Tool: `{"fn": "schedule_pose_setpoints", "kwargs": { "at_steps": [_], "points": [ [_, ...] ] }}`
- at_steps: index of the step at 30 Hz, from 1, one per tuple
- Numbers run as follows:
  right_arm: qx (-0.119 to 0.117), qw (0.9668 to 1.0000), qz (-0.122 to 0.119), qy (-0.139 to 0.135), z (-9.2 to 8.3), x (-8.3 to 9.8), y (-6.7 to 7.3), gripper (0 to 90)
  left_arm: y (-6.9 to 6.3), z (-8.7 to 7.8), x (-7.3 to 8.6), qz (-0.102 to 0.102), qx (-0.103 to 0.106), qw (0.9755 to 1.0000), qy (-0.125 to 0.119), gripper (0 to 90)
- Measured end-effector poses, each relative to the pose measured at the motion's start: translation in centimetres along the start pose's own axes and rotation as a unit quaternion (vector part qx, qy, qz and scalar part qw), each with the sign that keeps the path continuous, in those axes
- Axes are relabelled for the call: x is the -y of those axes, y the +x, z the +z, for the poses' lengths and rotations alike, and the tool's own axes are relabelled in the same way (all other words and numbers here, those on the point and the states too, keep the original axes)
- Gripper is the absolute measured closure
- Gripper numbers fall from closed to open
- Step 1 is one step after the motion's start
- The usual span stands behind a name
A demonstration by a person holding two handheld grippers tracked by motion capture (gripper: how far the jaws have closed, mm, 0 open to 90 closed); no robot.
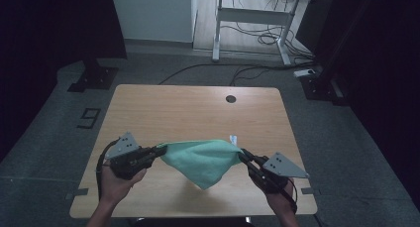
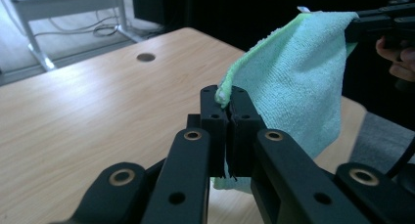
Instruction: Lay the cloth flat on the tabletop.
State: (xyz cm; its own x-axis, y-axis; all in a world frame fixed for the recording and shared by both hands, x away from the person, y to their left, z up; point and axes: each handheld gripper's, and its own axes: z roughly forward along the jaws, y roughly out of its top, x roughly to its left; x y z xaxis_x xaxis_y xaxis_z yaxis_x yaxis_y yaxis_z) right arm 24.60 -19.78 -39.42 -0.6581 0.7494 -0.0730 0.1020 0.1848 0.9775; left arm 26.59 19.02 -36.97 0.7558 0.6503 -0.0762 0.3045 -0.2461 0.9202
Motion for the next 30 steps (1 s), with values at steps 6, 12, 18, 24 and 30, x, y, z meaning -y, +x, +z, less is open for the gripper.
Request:
{"fn": "schedule_pose_setpoints", "kwargs": {
  "at_steps": [6, 12, 18, 24, 30],
  "points": [
    [0.002, 0.9999, 0.007, 0.014, 0.3, 0.2, -0.6, 83.7, 0.4, 1.5, 0.9, -0.011, 0.002, 0.9996, 0.027, 86.8],
    [-0.006, 0.9982, 0.025, 0.054, 3.3, 1.8, -2.2, 83.1, 3.2, 4.7, 1.8, -0.040, -0.003, 0.9976, 0.056, 85.1],
    [0.029, 0.9907, 0.059, 0.119, 11.6, 3.0, -6.8, 67.9, 9.0, 11.4, 2.5, -0.096, -0.054, 0.9906, 0.082, 68.5],
    [0.090, 0.9799, 0.090, 0.154, 15.1, 5.7, -8.6, 43.7, 10.2, 13.4, 4.1, -0.107, -0.087, 0.9854, 0.100, 48.4],
    [0.072, 0.9790, 0.111, 0.155, 14.1, 7.4, -8.0, 44.6, 8.2, 14.4, 5.4, -0.088, -0.068, 0.9863, 0.122, 50.3]
  ]
}}
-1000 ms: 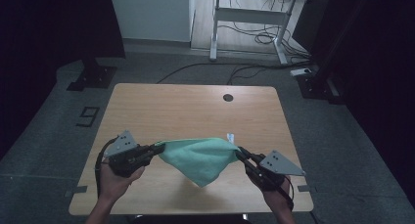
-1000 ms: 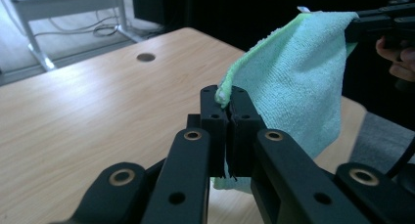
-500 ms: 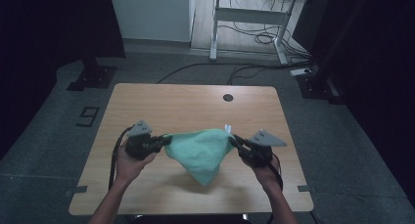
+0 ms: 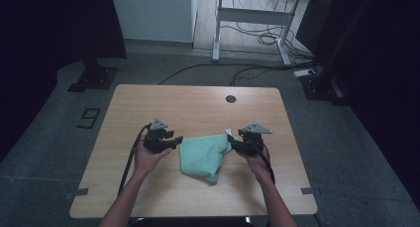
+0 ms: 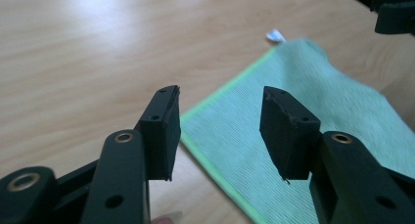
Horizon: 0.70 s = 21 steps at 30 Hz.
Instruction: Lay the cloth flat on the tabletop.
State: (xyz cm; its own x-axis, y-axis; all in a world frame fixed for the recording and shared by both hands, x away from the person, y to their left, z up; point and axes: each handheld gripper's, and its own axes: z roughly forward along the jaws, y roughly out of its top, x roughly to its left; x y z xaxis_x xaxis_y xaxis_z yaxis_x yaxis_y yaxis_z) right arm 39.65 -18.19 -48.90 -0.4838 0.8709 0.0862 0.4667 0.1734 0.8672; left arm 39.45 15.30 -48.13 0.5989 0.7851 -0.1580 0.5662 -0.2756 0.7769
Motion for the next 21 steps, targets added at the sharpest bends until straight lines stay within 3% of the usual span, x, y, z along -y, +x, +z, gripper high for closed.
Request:
{"fn": "schedule_pose_setpoints", "kwargs": {
  "at_steps": [9, 15, 21],
  "points": [
    [-0.022, 0.9996, -0.010, 0.014, -1.2, 3.1, 1.0, 52.3, -2.1, 1.7, 1.6, 0.011, 0.028, 0.9992, 0.027, 52.4],
    [-0.021, 0.9993, -0.010, 0.029, -1.3, 4.8, 0.8, 53.7, -2.4, 2.3, 2.4, 0.020, 0.023, 0.9986, 0.042, 52.9],
    [-0.019, 0.9983, -0.010, 0.054, -0.8, 6.1, 0.9, 55.2, -1.9, 3.8, 3.5, 0.015, 0.017, 0.9974, 0.068, 53.5]
  ]
}}
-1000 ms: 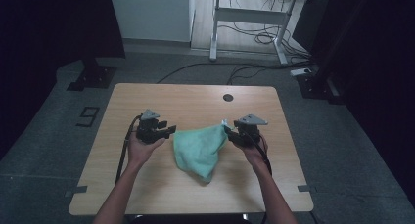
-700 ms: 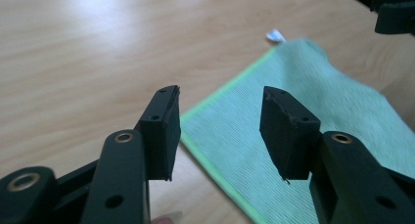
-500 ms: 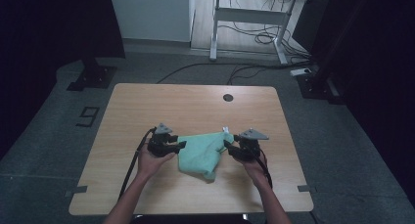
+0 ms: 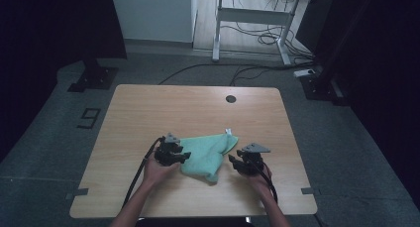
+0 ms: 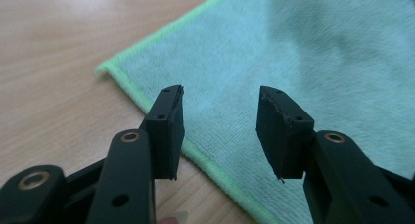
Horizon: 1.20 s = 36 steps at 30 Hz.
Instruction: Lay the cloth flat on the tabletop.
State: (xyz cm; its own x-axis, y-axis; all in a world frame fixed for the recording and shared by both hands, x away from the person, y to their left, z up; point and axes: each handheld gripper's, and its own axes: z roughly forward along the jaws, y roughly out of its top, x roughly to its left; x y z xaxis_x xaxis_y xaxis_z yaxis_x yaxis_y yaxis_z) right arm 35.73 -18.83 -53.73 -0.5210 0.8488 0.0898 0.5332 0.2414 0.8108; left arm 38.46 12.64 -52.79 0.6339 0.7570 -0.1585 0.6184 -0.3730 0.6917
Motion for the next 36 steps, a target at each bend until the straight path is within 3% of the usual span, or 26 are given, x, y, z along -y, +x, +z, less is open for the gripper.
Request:
{"fn": "schedule_pose_setpoints", "kwargs": {
  "at_steps": [4, 13, 18, 22, 30, 36],
  "points": [
    [-0.009, 1.0000, -0.001, 0.000, 0.8, 0.2, 0.5, 52.1, 0.3, 0.8, 0.4, -0.005, -0.002, 0.9999, 0.010, 54.1],
    [0.009, 0.9998, 0.010, 0.013, 3.3, -1.4, 1.2, 48.6, 0.5, 0.9, 0.5, -0.010, -0.002, 0.9999, 0.010, 56.0],
    [0.017, 0.9998, -0.003, 0.009, 4.7, -2.1, 2.3, 48.7, 0.4, 0.9, 0.4, -0.009, -0.004, 0.9999, 0.013, 56.2],
    [0.033, 0.9990, -0.012, 0.029, 6.0, -2.1, 2.6, 48.9, 0.4, 0.9, 0.4, -0.010, -0.004, 0.9998, 0.014, 56.3],
    [0.050, 0.9978, -0.024, 0.038, 5.9, -2.2, 2.6, 49.4, 0.6, 0.8, 0.4, -0.003, -0.015, 0.9997, 0.018, 57.0],
    [0.048, 0.9967, -0.031, 0.057, 4.0, -1.4, 1.6, 49.7, 1.1, 0.7, 0.3, -0.005, -0.016, 0.9997, 0.019, 57.1]
  ]
}}
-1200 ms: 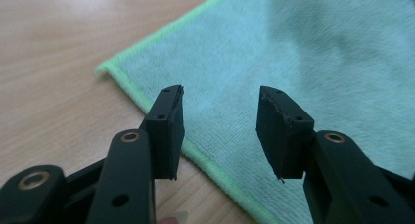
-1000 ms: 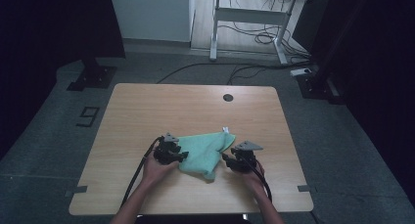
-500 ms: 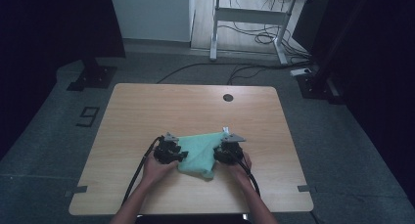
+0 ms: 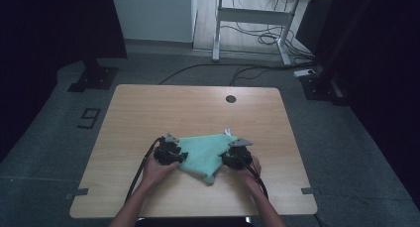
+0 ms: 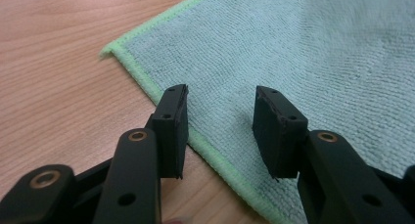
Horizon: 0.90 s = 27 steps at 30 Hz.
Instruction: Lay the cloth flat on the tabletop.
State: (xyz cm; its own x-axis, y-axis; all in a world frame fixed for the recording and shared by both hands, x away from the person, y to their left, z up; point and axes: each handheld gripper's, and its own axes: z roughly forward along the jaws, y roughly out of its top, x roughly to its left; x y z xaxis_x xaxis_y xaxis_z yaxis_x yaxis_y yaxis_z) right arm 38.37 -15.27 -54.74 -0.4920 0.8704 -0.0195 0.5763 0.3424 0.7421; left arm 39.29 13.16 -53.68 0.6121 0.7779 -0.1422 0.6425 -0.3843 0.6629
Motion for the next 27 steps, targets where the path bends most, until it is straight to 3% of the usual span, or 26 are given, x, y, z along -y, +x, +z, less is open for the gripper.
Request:
{"fn": "schedule_pose_setpoints", "kwargs": {
  "at_steps": [8, 15, 17, 21, 22, 24, 27],
  "points": [
    [-0.013, 0.9997, -0.018, 0.012, -1.8, 1.4, -1.5, 49.6, 0.3, 0.0, -0.2, -0.004, -0.001, 1.0000, 0.002, 57.1],
    [-0.023, 0.9996, -0.007, 0.013, -2.9, 2.4, -3.3, 48.5, 0.6, 0.0, -0.3, -0.014, 0.002, 0.9999, 0.005, 56.5],
    [-0.022, 0.9997, -0.006, 0.005, -3.3, 2.4, -3.2, 48.7, 0.4, -0.2, -0.3, -0.014, -0.008, 0.9999, 0.003, 54.1],
    [-0.033, 0.9991, -0.007, -0.026, -4.7, 2.2, -2.6, 51.1, 0.0, -1.3, -0.2, -0.015, -0.005, 0.9995, -0.025, 54.7],
    [-0.044, 0.9981, -0.014, -0.040, -5.5, 2.1, -1.9, 53.0, -0.5, -2.3, -0.1, -0.009, -0.005, 0.9991, -0.041, 55.1],
    [-0.057, 0.9972, -0.018, -0.044, -5.9, 2.2, -1.4, 55.7, -1.2, -3.3, 0.0, -0.002, -0.006, 0.9987, -0.050, 55.6],
    [-0.088, 0.9951, -0.031, -0.033, -5.9, 2.7, -0.6, 59.2, -2.3, -4.1, 0.5, 0.012, 0.003, 0.9986, -0.052, 56.2]
  ]
}}
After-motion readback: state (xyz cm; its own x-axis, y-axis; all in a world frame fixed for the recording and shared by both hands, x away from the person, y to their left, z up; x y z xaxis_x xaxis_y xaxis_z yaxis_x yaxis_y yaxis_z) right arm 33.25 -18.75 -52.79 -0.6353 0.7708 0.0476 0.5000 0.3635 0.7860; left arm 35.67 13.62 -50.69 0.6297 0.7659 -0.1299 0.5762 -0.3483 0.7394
